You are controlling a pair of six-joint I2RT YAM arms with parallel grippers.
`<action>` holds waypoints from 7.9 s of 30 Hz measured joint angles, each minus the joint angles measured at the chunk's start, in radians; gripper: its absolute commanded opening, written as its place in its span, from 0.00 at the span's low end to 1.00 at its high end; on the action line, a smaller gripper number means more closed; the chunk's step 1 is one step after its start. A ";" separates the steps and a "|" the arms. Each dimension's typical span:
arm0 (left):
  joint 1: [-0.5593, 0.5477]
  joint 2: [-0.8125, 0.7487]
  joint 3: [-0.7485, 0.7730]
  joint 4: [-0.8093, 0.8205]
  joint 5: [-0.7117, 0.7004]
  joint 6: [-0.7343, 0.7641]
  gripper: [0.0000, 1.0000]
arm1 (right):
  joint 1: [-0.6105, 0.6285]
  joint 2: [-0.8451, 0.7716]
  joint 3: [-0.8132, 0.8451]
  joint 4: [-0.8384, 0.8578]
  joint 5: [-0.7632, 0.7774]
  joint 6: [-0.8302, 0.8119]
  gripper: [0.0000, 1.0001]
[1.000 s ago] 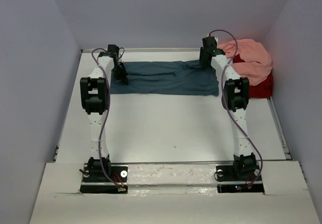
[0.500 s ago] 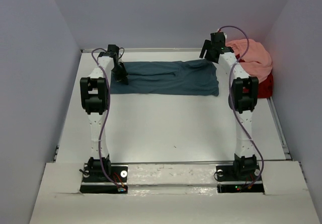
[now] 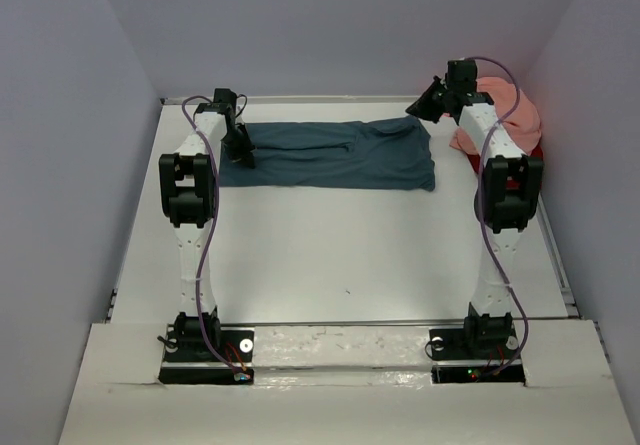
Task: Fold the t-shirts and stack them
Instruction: Fold the other side of the tshirt into a rectangle, then rotate the tshirt 90 degrees
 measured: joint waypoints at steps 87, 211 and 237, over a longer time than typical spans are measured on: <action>0.014 -0.007 -0.017 0.015 0.019 0.000 0.00 | 0.061 0.351 0.235 0.060 -0.026 0.080 0.00; 0.014 -0.183 -0.306 0.051 0.018 0.037 0.16 | -0.072 -0.312 -0.648 -0.200 0.035 -0.201 0.79; 0.013 -0.178 -0.295 0.041 -0.038 0.022 0.07 | -0.080 -0.149 -0.523 -0.114 0.031 -0.198 0.00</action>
